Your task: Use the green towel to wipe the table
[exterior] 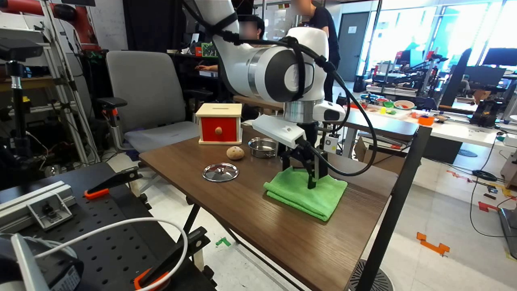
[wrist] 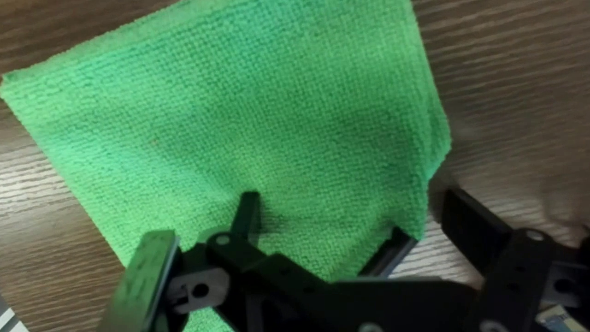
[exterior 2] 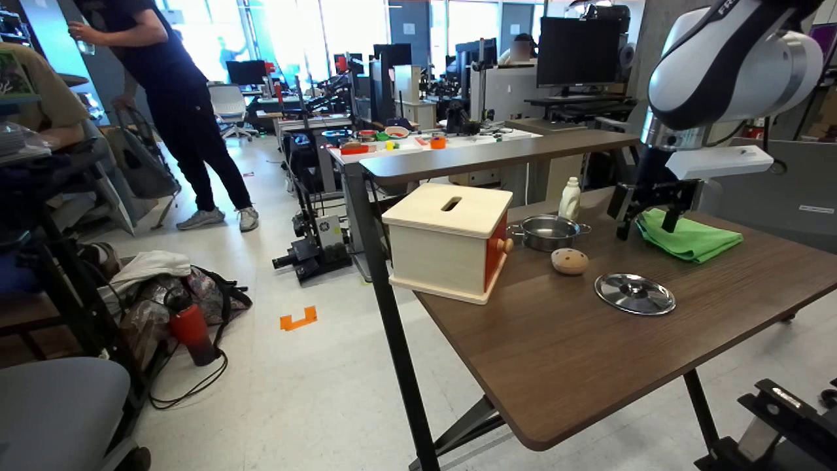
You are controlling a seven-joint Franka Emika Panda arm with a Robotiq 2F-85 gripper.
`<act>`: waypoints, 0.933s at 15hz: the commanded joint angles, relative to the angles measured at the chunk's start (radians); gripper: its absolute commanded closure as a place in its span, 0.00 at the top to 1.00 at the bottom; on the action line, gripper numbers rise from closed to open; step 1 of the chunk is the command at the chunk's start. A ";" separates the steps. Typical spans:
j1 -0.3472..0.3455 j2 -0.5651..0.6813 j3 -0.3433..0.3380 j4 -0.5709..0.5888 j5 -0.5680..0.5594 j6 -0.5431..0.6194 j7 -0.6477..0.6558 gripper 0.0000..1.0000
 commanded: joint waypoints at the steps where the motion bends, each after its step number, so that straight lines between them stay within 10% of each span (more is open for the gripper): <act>1: -0.024 0.005 0.025 -0.025 0.017 0.053 -0.051 1.00; 14: -0.098 -0.090 0.077 -0.342 -0.014 0.362 -0.202 1.00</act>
